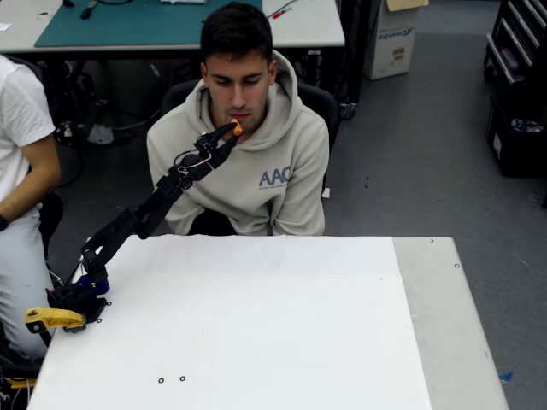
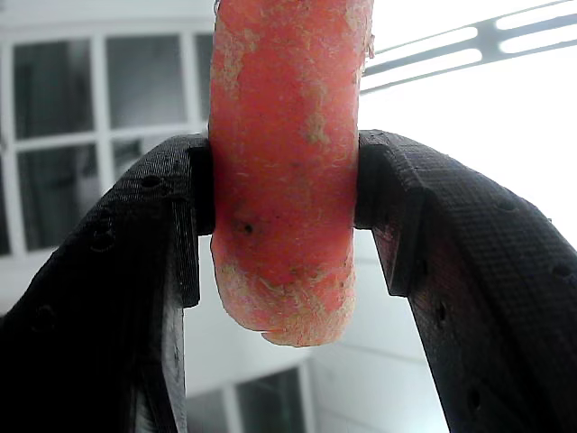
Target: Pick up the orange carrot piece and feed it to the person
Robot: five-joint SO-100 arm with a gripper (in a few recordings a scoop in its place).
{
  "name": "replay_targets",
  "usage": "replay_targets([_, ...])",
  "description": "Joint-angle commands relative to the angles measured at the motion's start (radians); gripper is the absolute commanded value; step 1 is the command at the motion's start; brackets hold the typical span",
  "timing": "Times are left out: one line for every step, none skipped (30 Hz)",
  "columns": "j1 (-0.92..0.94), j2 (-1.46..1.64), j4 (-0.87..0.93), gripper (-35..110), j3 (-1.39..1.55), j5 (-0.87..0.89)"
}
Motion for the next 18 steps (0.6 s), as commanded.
replay_targets([0.014,0.069,-0.067,-3,-0.006,-0.037])
replay_targets([0.014,0.069,-0.074,-3,0.003,-0.037])
replay_targets([0.011,0.069,-0.075,-3,0.006,-0.034])
replay_targets([0.009,0.071,-0.078,-3,0.006,-0.037])
replay_targets([0.009,0.071,-0.078,-3,0.005,-0.035])
replay_targets([0.009,0.071,-0.078,-3,0.005,-0.037])
replay_targets([0.009,0.071,-0.078,-3,0.005,-0.041])
replay_targets([0.009,0.071,-0.078,-3,0.005,-0.041])
replay_targets([0.009,0.071,-0.078,-3,0.005,-0.041])
replay_targets([0.009,0.071,-0.078,-3,0.005,-0.041])
replay_targets([0.009,0.071,-0.078,-3,0.005,-0.041])
replay_targets([0.009,0.071,-0.078,-3,0.006,-0.041])
replay_targets([0.009,0.071,-0.078,-3,0.006,-0.041])
replay_targets([0.009,0.071,-0.078,-3,0.008,-0.041])
replay_targets([0.009,0.071,-0.078,-3,0.009,-0.041])
replay_targets([0.009,0.071,-0.078,-3,0.009,-0.041])
replay_targets([0.008,0.071,-0.078,-3,0.011,-0.041])
replay_targets([0.008,0.071,-0.078,-3,0.011,-0.041])
